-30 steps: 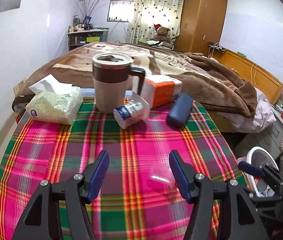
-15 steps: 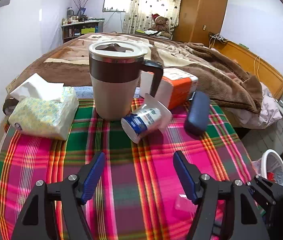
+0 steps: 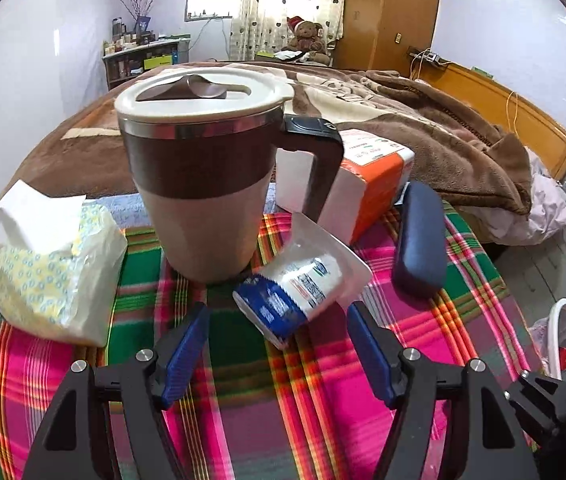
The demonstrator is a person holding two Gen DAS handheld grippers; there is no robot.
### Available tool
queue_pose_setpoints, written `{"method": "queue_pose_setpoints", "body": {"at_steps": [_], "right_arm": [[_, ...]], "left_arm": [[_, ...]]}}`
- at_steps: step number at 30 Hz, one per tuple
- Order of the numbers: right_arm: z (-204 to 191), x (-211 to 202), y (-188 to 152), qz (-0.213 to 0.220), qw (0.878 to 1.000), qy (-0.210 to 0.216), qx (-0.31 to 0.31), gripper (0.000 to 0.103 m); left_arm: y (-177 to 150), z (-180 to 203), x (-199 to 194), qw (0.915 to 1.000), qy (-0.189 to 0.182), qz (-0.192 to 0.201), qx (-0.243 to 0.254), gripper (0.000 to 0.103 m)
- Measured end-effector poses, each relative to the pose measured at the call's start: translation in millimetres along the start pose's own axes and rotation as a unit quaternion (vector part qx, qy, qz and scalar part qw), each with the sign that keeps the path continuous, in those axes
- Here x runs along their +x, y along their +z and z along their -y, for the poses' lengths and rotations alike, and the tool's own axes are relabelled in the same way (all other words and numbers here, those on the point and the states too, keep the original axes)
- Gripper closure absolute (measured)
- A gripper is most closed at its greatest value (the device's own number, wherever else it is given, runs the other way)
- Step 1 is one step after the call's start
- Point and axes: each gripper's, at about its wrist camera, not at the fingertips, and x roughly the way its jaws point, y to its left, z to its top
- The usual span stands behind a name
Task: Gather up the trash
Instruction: 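Grasp the white yogurt cup with the left tool while the right tool grasps the red-lidded container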
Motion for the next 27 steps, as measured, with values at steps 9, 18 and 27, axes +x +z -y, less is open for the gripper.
{"method": "queue_pose_setpoints", "body": {"at_steps": [9,18,27], "right_arm": [[11.2,-3.0,-0.9,0.000,1.000,-0.014,0.005,0.060],[32.3,-10.4,-5.4,0.007,0.998,-0.027,0.049,0.060],[37.4,-13.2,-9.5,0.016,0.997,-0.031,0.072,0.060]], "left_arm": [[13.9,7.5,19.7,0.9997,0.000,-0.001,0.024,0.032],[15.0,18.2,40.6,0.9994,-0.012,-0.017,0.027,0.032],[13.3,20.0,42.3,0.9997,-0.010,-0.016,0.016,0.048]]}}
